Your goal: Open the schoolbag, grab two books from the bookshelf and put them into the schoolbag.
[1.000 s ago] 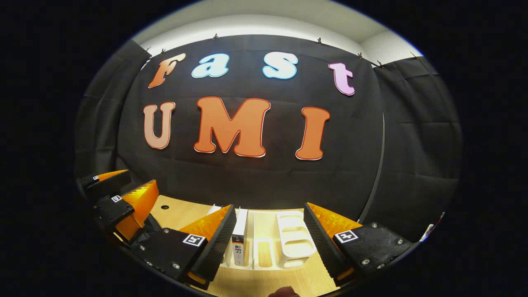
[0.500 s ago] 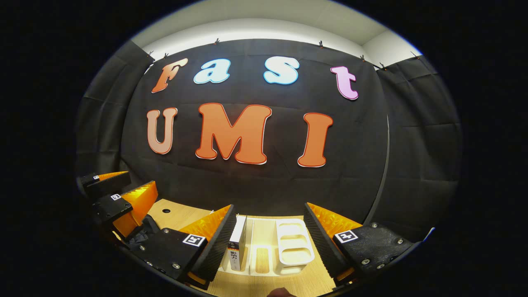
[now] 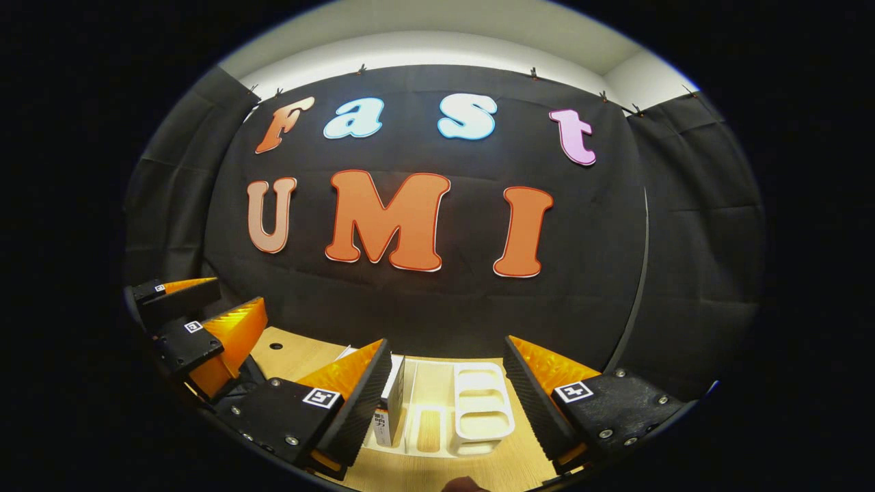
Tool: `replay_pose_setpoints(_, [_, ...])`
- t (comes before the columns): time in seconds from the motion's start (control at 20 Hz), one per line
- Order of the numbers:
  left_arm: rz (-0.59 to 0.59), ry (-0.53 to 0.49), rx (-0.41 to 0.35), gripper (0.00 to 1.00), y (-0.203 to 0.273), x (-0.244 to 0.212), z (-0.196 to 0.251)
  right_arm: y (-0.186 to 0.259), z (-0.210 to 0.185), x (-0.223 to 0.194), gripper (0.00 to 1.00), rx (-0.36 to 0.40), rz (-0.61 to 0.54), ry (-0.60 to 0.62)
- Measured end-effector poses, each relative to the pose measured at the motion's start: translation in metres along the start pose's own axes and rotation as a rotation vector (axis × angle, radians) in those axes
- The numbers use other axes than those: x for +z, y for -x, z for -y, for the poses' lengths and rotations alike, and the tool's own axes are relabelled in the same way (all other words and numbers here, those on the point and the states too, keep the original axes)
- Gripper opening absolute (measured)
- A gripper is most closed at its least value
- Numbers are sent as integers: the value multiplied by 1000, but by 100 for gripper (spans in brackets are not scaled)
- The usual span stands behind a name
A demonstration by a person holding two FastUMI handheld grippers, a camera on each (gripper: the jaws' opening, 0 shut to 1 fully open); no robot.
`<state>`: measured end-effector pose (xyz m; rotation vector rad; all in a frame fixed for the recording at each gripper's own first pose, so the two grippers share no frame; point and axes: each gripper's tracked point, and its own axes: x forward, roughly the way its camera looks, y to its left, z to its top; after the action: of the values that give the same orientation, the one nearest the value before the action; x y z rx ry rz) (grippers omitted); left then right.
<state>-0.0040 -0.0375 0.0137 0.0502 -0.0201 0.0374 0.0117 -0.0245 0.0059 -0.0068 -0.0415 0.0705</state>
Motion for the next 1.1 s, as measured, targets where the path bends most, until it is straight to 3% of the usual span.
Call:
replay_pose_setpoints(0.35, [-10,-112,31,96,5,-7,-1,-3,7,-3,98,7,-7,-23])
replay_pose_setpoints(0.5, [-18,-164,76,98,10,-19,-11,-6,9,0,98,13,-2,-24])
replay_pose_setpoints(1.1, [-244,-491,167,98,30,-150,-42,-25,28,-5,98,41,31,-11])
